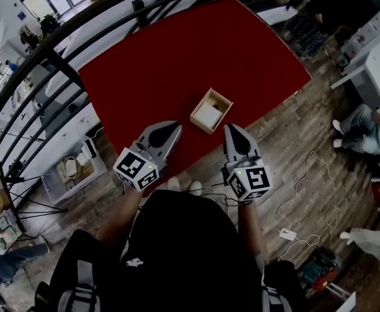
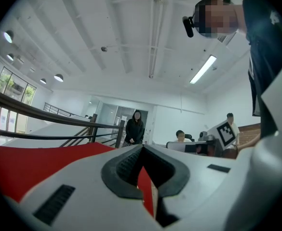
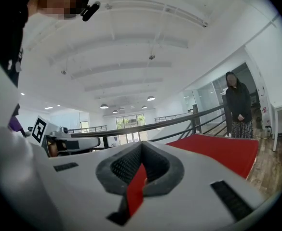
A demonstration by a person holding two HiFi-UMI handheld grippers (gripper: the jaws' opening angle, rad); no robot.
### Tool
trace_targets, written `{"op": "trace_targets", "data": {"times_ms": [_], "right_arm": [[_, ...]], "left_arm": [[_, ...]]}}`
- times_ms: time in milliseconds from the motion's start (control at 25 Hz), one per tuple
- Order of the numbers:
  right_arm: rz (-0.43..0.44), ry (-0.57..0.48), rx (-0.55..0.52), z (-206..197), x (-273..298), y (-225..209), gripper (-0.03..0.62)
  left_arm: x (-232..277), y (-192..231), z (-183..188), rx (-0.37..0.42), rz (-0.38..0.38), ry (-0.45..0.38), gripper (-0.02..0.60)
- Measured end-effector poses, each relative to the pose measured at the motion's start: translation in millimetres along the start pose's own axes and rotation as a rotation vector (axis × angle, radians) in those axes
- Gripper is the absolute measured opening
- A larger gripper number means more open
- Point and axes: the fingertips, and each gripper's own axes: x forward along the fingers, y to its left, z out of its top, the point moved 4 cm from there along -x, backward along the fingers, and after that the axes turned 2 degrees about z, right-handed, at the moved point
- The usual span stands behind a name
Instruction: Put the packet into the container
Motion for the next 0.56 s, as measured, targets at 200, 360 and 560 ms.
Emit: {"op": "trace_targets", "data": {"times_ms": [200,360,560], "right_arm": [[0.008,0.006,-0.007,-1.0,1.8,5.3,0.02],[0.012,0.012,-0.01,-1.5,3.0,5.1,0.02],[0.018,0.018,-0.009,-0.6,2.1,8.3,0.02]], "left_arm": [[-1.8,2.0,6.2,0.002,0.008,-0.002,0.008],[0.1,5.1,3.5,0.003,0.002,-0.016,0.008],[-1.8,4.0,7.8,0.007,0.005,-0.022,0.008]]}}
